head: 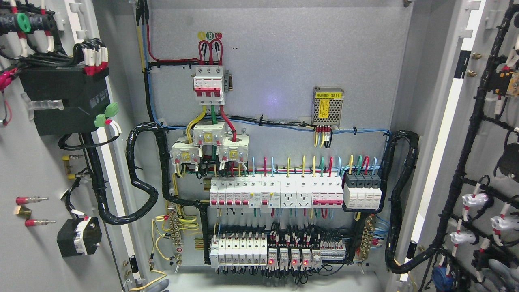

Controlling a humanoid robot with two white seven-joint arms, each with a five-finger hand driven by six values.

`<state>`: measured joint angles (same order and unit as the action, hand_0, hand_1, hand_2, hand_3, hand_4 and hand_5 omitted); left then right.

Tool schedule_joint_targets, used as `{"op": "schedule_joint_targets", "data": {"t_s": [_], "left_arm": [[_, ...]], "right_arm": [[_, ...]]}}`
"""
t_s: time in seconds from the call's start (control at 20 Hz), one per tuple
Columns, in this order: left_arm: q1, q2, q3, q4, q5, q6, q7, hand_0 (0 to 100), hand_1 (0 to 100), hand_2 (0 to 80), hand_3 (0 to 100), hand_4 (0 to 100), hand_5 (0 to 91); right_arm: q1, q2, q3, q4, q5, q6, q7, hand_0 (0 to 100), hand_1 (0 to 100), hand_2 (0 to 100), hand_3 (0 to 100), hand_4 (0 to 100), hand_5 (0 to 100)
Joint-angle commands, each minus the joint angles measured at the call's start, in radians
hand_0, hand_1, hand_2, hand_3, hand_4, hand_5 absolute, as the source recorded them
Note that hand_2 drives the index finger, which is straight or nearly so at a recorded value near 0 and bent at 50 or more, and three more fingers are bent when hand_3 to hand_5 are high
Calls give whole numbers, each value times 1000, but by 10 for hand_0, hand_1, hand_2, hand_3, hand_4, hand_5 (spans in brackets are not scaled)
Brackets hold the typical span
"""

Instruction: Open door with both hands

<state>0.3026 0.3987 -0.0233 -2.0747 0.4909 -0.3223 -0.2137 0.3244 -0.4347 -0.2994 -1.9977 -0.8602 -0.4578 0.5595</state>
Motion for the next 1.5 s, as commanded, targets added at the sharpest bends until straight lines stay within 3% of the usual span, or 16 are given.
{"op": "schedule_joint_targets", "data": {"t_s": [0.0, 0.45, 1.45], "left_arm": [[18, 55, 118, -1, 60, 0, -3, 0, 0, 0, 0, 0, 0], [32, 68, 184, 39, 94, 2, -3, 0, 0, 0, 0, 0, 0], [66, 146, 374, 176, 302, 2, -9, 0, 0, 0, 0, 0, 0]], "right_arm": [[-2, -22, -18, 43, -3, -1, -1, 0, 0, 0, 0, 0, 0], [13, -13, -86, 43, -71, -1, -1, 0, 0, 0, 0, 0, 0], [74, 4, -130, 45, -74, -2, -4, 0, 0, 0, 0, 0, 0]]}}
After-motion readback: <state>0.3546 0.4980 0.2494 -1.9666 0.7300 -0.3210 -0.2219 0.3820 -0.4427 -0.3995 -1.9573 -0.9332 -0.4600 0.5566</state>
